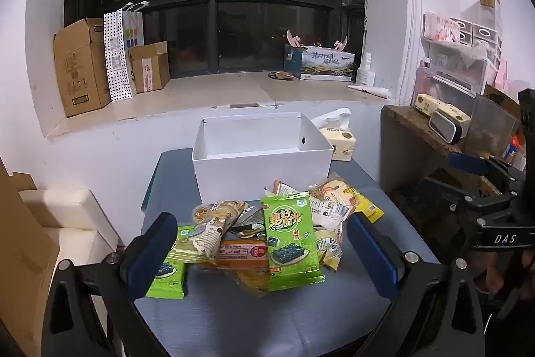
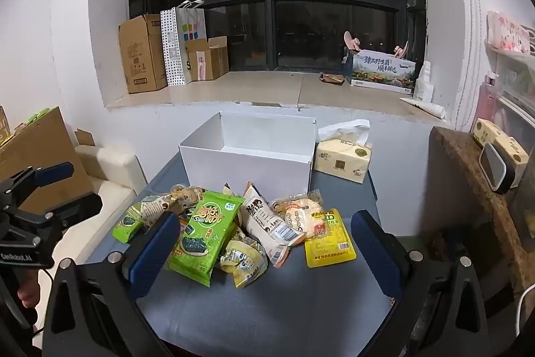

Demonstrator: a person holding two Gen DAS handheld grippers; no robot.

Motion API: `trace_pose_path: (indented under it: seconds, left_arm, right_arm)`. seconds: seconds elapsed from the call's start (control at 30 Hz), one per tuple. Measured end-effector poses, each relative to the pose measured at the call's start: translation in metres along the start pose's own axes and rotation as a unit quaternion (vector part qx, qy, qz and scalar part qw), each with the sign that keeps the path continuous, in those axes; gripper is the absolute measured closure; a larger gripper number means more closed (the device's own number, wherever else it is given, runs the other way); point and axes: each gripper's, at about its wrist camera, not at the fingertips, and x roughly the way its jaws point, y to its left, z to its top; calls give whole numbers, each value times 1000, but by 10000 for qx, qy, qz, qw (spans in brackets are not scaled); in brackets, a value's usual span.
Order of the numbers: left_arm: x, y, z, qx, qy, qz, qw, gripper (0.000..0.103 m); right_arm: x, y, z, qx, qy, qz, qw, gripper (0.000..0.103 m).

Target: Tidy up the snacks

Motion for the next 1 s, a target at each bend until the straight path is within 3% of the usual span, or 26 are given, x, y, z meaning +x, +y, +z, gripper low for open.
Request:
trace_pose_path:
  seconds: [0.1, 0.37, 1.0]
  left_arm:
    - [1, 15, 0, -141, -4, -98, 9999, 0]
    - [-1, -1, 0, 201, -7, 193, 9996, 0]
    - [1, -1, -2, 166, 34, 188, 9997, 0]
  right_arm:
    - [3, -1, -3, -18, 24, -17, 10000, 0]
    - [-2, 7, 11, -106, -4, -65, 9999, 0]
    - [-5, 3, 4, -95, -36, -68, 9999, 0]
